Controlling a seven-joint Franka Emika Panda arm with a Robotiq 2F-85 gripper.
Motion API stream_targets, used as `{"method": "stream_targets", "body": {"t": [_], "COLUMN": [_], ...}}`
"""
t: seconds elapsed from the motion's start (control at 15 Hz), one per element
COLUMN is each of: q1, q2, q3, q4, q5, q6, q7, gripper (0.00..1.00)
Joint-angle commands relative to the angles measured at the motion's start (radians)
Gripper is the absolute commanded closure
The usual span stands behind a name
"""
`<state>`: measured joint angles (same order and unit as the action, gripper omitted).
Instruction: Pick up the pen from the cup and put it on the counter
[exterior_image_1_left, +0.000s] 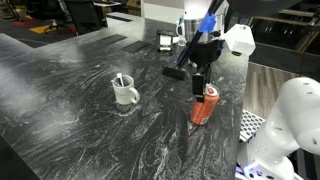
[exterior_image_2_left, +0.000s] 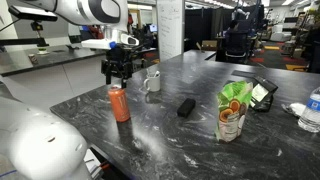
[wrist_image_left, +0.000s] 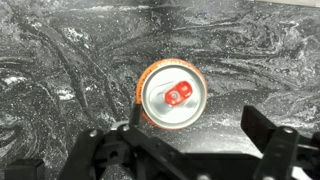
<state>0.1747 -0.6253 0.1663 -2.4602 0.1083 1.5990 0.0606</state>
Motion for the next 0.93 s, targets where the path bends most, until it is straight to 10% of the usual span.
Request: {"method": "stream_targets", "body": {"t": [0.0, 0.47, 0.87], "q1": [-0.003, -0.003, -0.008], "q2": [0.000, 0.000, 0.134], "q3": [0.002, 0.002, 0.049], "q4": [0.002, 0.001, 0.073], "q5": [0.001, 0.001, -0.215], "q6": [-0.002, -0.002, 0.154], "q7": [-0.001, -0.001, -0.009], "gripper": [0.00, 0.00, 0.00]}}
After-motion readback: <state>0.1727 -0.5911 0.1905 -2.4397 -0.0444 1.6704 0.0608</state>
